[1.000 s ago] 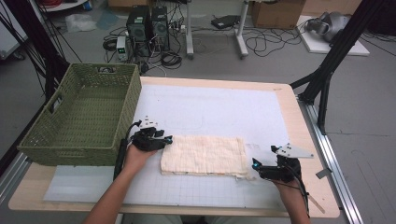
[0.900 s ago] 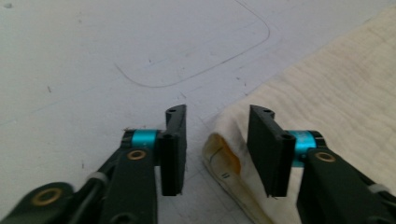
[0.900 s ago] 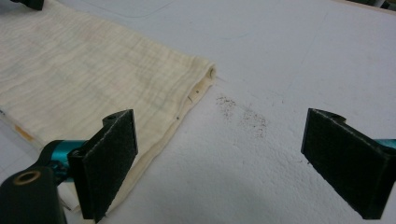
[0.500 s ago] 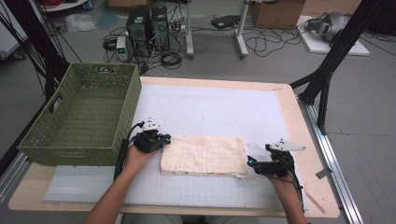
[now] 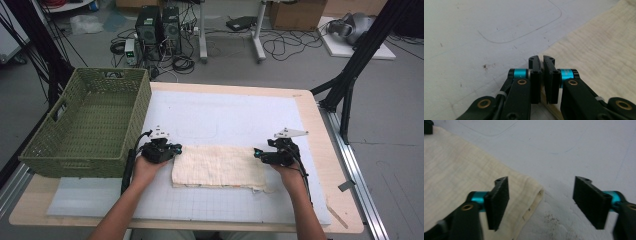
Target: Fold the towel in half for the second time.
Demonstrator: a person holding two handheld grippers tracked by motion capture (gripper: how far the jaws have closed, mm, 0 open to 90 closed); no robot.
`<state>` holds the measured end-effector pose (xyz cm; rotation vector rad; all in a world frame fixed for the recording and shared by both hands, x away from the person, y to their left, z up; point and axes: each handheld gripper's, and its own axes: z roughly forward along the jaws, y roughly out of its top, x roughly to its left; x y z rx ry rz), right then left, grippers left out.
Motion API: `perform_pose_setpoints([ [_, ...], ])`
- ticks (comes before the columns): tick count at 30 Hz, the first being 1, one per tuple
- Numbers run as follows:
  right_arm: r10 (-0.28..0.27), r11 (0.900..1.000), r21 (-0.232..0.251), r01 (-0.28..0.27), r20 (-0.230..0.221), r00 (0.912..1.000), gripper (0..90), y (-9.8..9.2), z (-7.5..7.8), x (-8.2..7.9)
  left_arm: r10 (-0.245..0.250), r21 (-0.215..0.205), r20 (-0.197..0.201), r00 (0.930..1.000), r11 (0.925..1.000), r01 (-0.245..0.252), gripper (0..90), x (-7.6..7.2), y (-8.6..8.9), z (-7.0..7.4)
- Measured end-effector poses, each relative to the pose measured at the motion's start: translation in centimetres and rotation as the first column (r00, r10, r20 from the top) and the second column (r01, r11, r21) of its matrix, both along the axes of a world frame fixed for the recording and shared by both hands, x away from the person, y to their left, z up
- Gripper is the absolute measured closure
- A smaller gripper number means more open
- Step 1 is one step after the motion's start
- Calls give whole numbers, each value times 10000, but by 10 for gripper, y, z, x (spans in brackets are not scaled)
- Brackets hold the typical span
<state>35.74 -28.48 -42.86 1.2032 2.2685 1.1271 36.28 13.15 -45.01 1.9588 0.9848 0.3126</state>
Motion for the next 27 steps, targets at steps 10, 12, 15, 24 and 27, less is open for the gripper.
perform_pose_setpoints([
  [10, 781, 9959, -406, -808, -643, 9949, 591, 12, -16, 20, 17, -413, 150, 9999, 9991, -11, 831, -1, 4, 0],
  [12, 908, 9954, -251, -927, -693, 9935, 730, 10, -16, 21, -47, -401, 232, 9997, 9992, 56, 846, -2, 3, 1],
  [15, 1438, 9868, -700, -1457, -323, 9891, 841, 13, -15, 17, -48, -474, 636, 9980, 9988, 78, 858, -4, 3, 4],
  [24, 535, 9971, -587, -477, 1009, 9935, 849, 9, -8, 8, 110, -1105, 1989, 9800, 9938, 113, 860, -12, 3, 17],
  [27, 616, 9971, -527, -554, 1252, 9902, 848, 7, -4, 2, 67, -1347, 1672, 9859, 9907, 162, 854, -14, 5, 18],
])
